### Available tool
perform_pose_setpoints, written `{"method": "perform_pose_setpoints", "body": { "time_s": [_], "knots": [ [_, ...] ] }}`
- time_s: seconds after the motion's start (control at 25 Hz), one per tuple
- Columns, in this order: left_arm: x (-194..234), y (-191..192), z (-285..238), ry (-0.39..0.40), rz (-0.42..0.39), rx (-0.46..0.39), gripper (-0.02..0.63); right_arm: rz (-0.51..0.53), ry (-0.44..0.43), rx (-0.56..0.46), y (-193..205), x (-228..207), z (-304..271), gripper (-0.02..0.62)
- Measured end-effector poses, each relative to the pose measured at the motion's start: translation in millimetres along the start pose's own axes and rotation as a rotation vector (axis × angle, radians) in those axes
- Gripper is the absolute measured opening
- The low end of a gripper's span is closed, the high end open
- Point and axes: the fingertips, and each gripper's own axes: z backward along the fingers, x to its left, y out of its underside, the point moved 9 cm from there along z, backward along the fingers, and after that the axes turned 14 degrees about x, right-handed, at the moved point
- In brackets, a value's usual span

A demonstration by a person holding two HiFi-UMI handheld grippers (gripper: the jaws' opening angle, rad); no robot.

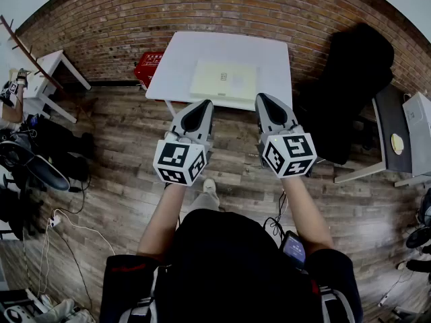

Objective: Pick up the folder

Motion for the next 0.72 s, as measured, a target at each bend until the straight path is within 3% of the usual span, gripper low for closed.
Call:
{"method": "perform_pose_setpoints", "body": {
  "time_s": [0.72],
  "knots": [
    [25.6,1.0,-45.0,0.037,0.029,0.029,0.02,-0.029,-0.053,0.021,4.2,-19.5,-44.5,0.029]
  ]
}}
